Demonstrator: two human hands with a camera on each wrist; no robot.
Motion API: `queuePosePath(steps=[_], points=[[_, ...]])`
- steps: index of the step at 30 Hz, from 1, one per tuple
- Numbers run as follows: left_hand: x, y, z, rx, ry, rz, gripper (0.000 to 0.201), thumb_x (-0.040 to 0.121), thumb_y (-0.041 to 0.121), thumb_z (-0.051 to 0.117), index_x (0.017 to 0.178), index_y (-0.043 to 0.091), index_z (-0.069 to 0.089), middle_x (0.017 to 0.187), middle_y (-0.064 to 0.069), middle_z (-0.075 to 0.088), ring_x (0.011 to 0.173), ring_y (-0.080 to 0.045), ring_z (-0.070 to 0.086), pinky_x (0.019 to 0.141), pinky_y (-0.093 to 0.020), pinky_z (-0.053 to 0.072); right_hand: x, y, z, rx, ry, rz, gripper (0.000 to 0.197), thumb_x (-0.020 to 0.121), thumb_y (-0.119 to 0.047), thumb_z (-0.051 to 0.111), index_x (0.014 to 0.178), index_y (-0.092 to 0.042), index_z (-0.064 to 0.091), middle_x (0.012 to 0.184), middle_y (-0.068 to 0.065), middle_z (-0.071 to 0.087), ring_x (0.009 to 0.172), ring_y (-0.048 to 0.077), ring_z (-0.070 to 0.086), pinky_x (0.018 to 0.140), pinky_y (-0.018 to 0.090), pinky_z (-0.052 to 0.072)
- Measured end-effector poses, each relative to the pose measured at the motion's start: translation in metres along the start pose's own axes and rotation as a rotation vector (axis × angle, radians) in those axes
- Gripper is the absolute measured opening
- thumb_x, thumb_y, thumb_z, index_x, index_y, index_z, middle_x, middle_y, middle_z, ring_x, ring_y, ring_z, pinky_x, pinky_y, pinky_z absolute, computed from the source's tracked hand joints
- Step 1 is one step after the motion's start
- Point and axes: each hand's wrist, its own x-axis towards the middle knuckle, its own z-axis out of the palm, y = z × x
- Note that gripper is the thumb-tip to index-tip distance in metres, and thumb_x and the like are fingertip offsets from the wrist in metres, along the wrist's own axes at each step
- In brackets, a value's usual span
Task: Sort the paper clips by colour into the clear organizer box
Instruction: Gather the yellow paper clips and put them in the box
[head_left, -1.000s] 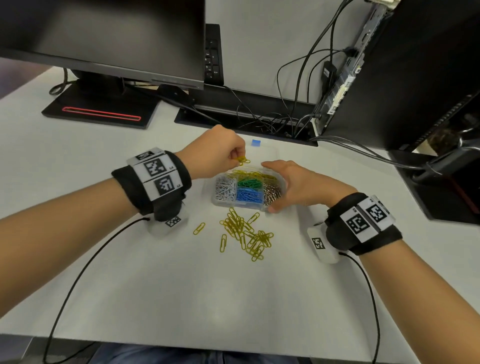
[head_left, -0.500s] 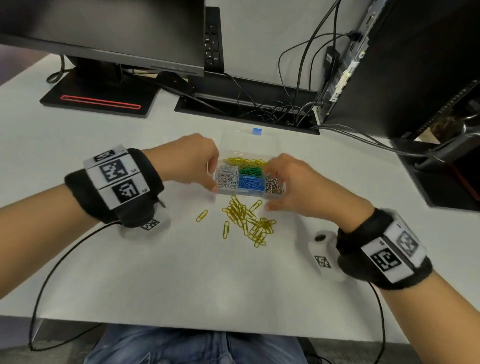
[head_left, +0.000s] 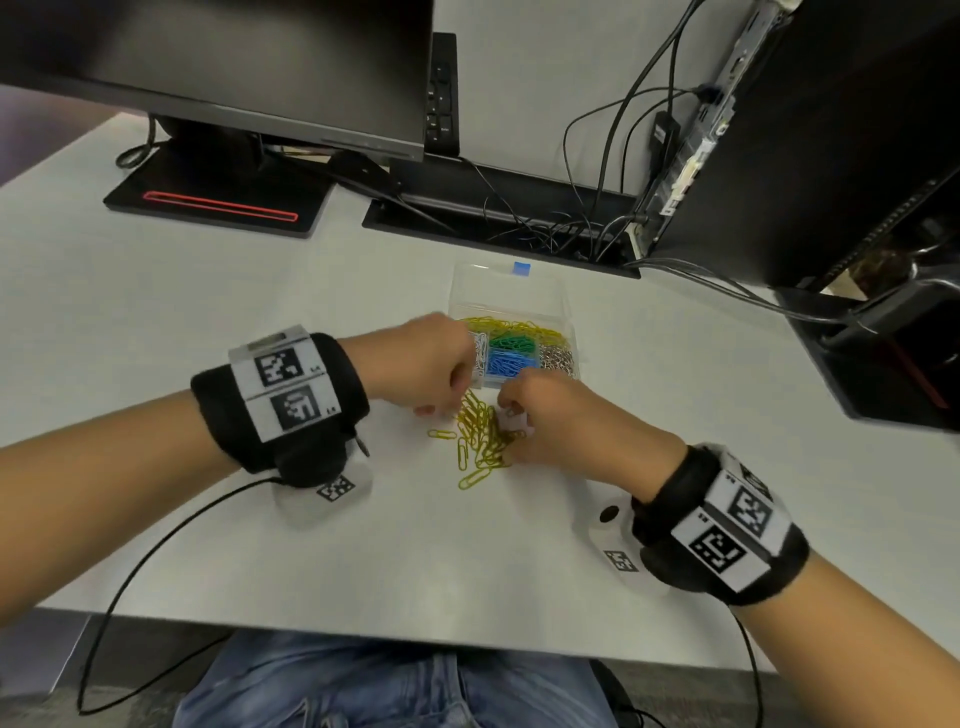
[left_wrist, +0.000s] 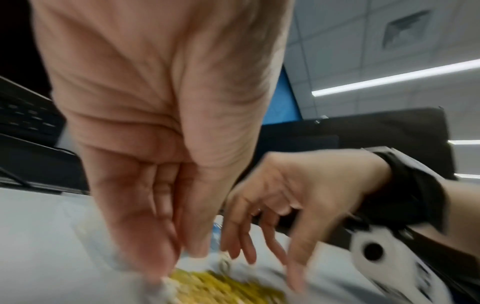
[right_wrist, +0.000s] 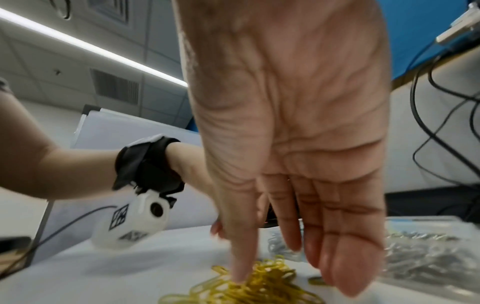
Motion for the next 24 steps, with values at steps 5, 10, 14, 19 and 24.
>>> queuePosePath(steps=[5, 10, 14, 19, 24], points=[[0.020, -0.031, -0.026, -0.314, 0.286, -0.179, 0.027, 0.087, 0.018, 0.066, 0.110, 0.010, 0.056, 0.089, -0.005, 0.063, 0.066, -0.018, 0.068, 0.054, -0.029, 0.058, -0.002, -0.005, 0.010, -0.057, -0.130, -0.139, 0.085, 0.072, -0.042, 0.076, 0.142, -0.021, 0.034, 0.145, 0.000, 0.032, 0.129, 0.021, 0.031, 0.106, 0.039, 0.037], [0.043, -0.043, -0.029, -0.613, 0.241, -0.352, 0.047, 0.093, 0.021, 0.059, 0.133, 0.003, 0.042, 0.103, -0.014, 0.063, 0.073, -0.022, 0.068, 0.056, -0.030, 0.058, 0.009, -0.012, 0.009, -0.074, -0.102, -0.202, 0.060, 0.081, -0.025, 0.070, 0.136, -0.023, 0.045, 0.133, 0.001, 0.040, 0.117, 0.021, 0.039, 0.097, 0.039, 0.043], [0.055, -0.040, -0.024, -0.684, 0.152, -0.380, 0.028, 0.095, 0.018, 0.055, 0.115, -0.001, 0.053, 0.086, -0.014, 0.066, 0.063, -0.021, 0.066, 0.057, -0.031, 0.060, 0.012, -0.016, 0.012, -0.072, -0.055, -0.225, 0.025, 0.089, -0.011, 0.059, 0.114, -0.012, 0.057, 0.110, 0.006, 0.052, 0.099, 0.023, 0.052, 0.084, 0.037, 0.047], [0.060, -0.041, -0.023, -0.731, 0.127, -0.391, 0.013, 0.093, 0.008, 0.057, 0.103, -0.001, 0.057, 0.071, -0.013, 0.066, 0.051, -0.014, 0.064, 0.056, -0.029, 0.059, 0.011, -0.007, 0.009, -0.079, 0.002, -0.205, 0.011, 0.086, -0.001, 0.052, 0.088, -0.009, 0.061, 0.092, 0.006, 0.059, 0.079, 0.017, 0.047, 0.066, 0.028, 0.038], [0.060, -0.047, -0.019, -0.836, 0.101, -0.386, 0.009, 0.095, 0.006, 0.054, 0.099, 0.000, 0.058, 0.067, -0.010, 0.067, 0.059, -0.016, 0.067, 0.062, -0.031, 0.060, 0.007, 0.014, -0.011, 0.234, 0.057, -0.100, 0.018, 0.079, 0.005, 0.062, 0.087, -0.009, 0.071, 0.084, -0.001, 0.066, 0.073, 0.008, 0.054, 0.067, 0.017, 0.045]])
